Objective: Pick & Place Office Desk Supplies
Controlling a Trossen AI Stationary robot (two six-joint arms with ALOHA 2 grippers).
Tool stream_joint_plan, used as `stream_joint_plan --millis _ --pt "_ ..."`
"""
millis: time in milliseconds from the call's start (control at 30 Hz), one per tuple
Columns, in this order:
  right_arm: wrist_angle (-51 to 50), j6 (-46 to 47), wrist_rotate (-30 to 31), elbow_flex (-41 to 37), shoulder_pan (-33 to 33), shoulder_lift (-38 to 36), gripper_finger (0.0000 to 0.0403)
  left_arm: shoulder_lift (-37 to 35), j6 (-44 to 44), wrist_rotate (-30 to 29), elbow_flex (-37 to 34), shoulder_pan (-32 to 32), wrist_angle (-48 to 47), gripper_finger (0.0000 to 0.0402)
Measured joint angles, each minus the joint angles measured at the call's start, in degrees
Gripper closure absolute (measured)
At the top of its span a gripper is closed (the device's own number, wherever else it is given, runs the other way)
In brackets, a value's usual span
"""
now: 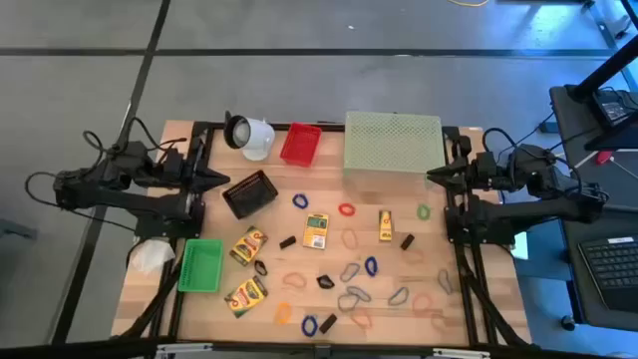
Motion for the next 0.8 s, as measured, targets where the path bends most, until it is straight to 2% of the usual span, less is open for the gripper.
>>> stream_joint_plan --millis 800 --pt "0.06 -0.19 0.02 0.0 0.02 0.0 0.0353 0.0 0.02 0.0 0.0 0.0 0.0 0.0399"
